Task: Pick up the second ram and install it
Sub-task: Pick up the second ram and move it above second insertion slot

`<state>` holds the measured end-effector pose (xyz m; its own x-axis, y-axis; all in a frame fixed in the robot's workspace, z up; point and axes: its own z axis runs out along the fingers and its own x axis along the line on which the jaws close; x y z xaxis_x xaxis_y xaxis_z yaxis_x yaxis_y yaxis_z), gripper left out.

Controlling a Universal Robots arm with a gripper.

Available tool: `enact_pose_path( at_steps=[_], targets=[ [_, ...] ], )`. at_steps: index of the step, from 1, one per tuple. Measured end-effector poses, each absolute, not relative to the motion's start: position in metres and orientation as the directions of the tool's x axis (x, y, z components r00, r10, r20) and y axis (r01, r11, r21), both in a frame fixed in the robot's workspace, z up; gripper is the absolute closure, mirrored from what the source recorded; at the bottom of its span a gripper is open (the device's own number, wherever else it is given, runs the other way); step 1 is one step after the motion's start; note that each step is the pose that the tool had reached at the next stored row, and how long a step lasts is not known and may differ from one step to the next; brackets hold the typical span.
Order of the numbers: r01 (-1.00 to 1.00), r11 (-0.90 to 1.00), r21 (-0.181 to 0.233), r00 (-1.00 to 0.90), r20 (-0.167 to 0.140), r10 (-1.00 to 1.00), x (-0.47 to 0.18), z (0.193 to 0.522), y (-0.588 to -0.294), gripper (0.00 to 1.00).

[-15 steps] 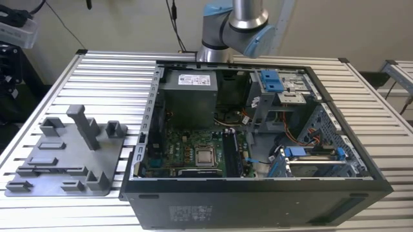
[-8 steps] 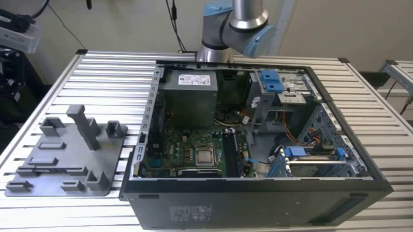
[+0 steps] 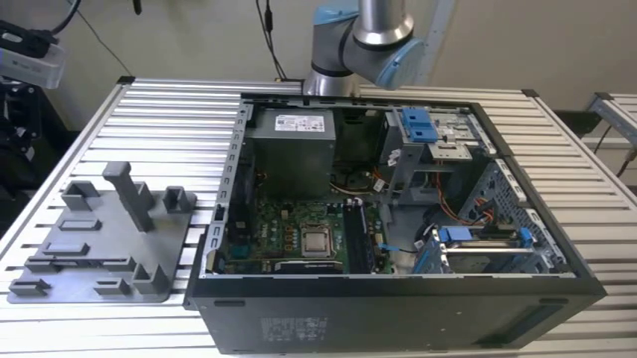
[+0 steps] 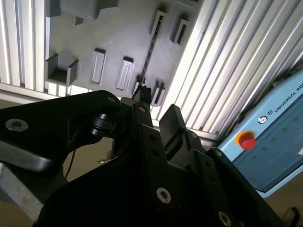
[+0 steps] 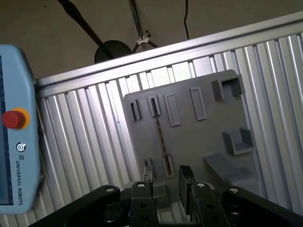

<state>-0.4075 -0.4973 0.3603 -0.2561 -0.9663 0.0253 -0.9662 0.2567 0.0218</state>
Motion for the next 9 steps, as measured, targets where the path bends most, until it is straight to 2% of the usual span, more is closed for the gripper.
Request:
enact_pose_path(
  at_steps=[9],
  targets=[
    [-0.966,0.257,0.022,-0.256,0.025,-0.966,-0.4075,0.3531,-0.4973,0.64]
  ],
)
